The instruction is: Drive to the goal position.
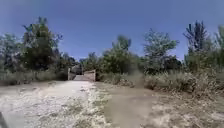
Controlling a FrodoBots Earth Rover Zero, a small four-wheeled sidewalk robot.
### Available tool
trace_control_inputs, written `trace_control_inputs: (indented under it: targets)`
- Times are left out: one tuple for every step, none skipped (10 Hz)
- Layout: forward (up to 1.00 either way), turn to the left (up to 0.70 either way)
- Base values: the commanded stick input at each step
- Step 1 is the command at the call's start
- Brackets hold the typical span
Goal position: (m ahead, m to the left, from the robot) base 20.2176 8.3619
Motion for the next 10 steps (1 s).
trace_control_inputs:
  targets:
    - [0.70, 0.14]
    - [0.70, 0.14]
    - [0.70, 0.14]
    - [0.70, 0.14]
    - [0.70, 0.14]
    - [0.70, 0.14]
    - [0.70, 0.14]
    - [0.70, 0.14]
    - [0.70, 0.14]
    - [0.70, 0.14]
